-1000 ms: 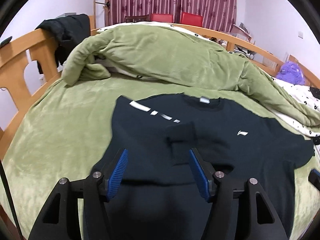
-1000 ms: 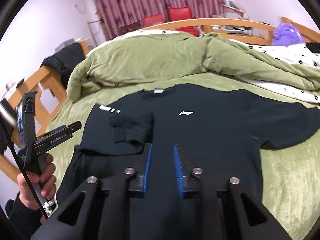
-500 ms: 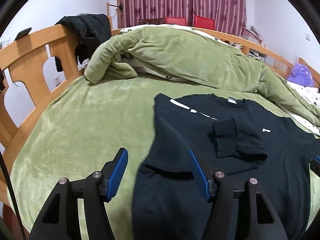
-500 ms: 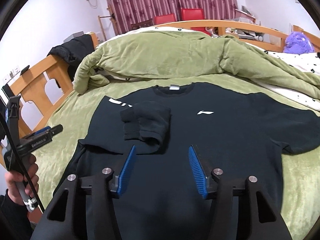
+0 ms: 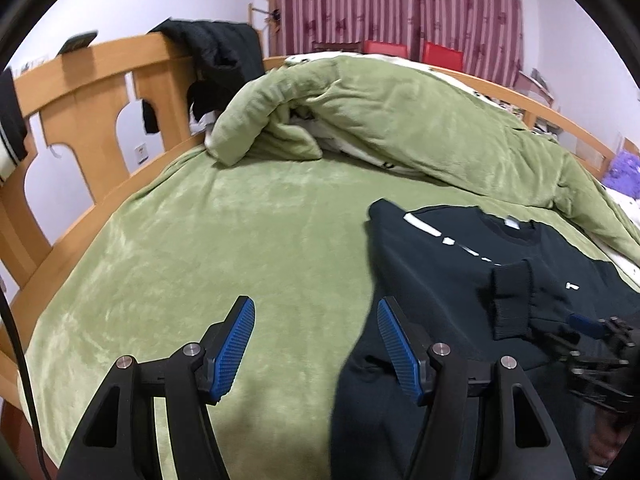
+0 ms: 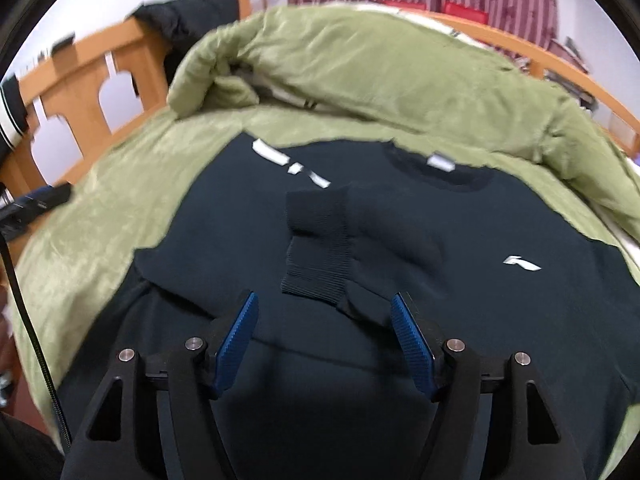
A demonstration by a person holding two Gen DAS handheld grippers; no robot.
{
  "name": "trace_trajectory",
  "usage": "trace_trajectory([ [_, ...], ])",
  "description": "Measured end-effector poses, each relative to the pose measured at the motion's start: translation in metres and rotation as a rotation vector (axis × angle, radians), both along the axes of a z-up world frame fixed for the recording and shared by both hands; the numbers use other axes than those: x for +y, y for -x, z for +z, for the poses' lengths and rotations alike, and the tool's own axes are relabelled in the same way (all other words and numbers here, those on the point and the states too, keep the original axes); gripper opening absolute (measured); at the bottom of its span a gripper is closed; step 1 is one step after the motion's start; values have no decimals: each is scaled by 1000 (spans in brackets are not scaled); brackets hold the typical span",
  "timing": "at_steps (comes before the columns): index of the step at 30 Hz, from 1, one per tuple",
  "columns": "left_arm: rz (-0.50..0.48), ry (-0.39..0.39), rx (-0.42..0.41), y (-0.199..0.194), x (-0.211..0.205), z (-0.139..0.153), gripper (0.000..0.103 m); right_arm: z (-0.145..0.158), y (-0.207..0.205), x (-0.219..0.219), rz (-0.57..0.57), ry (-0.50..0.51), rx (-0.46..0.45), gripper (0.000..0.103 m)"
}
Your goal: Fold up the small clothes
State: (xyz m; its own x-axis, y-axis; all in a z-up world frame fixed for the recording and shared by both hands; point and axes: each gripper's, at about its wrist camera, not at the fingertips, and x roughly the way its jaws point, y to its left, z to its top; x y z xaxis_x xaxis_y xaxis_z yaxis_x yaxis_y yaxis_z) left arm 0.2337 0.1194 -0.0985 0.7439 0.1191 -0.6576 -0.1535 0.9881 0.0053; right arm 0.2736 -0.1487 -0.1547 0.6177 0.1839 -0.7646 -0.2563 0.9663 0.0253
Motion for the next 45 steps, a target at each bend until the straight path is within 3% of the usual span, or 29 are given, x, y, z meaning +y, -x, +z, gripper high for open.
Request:
trace_trajectory([
  [3, 26, 20, 15, -3, 13, -6, 62, -26, -26, 16, 11, 44, 40, 68],
  [7, 45, 48, 30, -6, 21, -10, 62, -54, -52, 29, -10, 104, 55, 85],
  [10, 45, 44, 31, -7, 22, -11, 62, -65, -61, 32, -36, 147, 62, 85],
  [12, 42, 36, 34, -8, 21, -12, 62, -61, -62, 26, -62, 128, 32, 62],
  [13, 42, 35, 34, -8, 19, -11, 62, -57, -63, 20, -80, 136, 17, 35],
  [14, 39, 38, 33, -8, 18, -11, 62, -53, -66, 15, -89, 145, 16, 17],
  [15, 37, 40, 33, -8, 16, -10, 62, -50, -68, 9, -87, 132, 20, 14],
  [18, 29, 41, 26, -8, 11, -7, 62, -30, -66, -20, -108, 64, -7, 13],
  [21, 30, 51, 15, -7, 6, -3, 62, 7, -53, -64, -201, 16, -93, 13],
  [26, 31, 122, 27, -12, 4, -1, 62, 44, -33, -143, -319, -87, -117, 13],
  [31, 34, 129, 20, -11, -1, 1, 62, 41, -19, -185, -383, -101, -79, 13],
  [36, 31, 129, 19, -12, -6, 2, 62, 20, -5, -212, -412, -111, -10, 14],
  [41, 19, 126, 33, -15, -13, -1, 62, 4, 5, -228, -465, -70, 38, 39],
  [45, 0, 105, 34, -14, -20, -2, 62, 11, 15, -245, -485, -76, 14, 41],
])
